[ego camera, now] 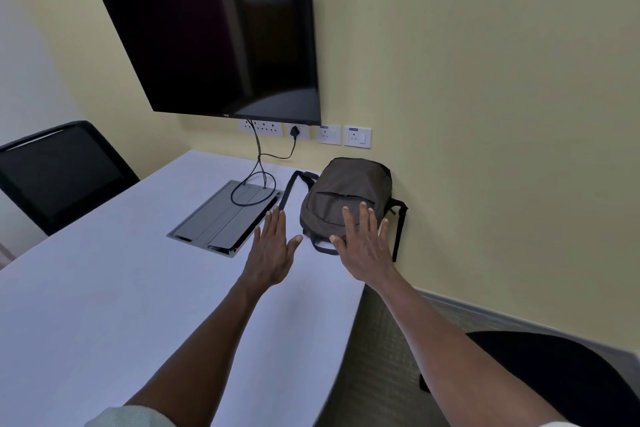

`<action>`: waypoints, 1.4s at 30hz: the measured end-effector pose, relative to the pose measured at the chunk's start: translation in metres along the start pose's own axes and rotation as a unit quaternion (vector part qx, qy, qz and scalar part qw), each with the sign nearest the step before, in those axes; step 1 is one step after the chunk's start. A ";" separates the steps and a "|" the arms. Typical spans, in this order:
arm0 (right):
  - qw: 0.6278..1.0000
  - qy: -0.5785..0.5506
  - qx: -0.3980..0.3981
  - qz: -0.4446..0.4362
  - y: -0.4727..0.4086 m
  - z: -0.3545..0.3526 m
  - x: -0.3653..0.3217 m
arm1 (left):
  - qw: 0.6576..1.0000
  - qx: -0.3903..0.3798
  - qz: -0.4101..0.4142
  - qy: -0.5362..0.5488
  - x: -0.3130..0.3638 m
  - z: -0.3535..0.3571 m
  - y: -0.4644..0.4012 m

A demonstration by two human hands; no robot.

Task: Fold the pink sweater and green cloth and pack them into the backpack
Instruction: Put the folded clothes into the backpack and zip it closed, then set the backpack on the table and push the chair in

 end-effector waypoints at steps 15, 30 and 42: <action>1.000 0.010 -0.013 -0.023 0.150 -0.047 -0.020 | 1.000 0.014 0.009 -0.003 0.052 -0.025 0.154; 0.999 0.015 0.012 0.040 0.256 -0.090 -0.057 | 0.999 0.018 0.044 0.007 0.036 -0.063 0.262; 0.995 0.017 0.024 0.093 0.353 -0.115 -0.072 | 0.996 -0.002 0.085 0.017 0.057 -0.058 0.329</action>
Point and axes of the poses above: each hand's wrist, its own y-axis away from the middle knuckle, its own z-axis out of the palm, x = y × z, the point moved 6 cm from there along -y, towards the middle knuckle, and after that the axes turned 8 degrees about -z, right-handed, at the moved point
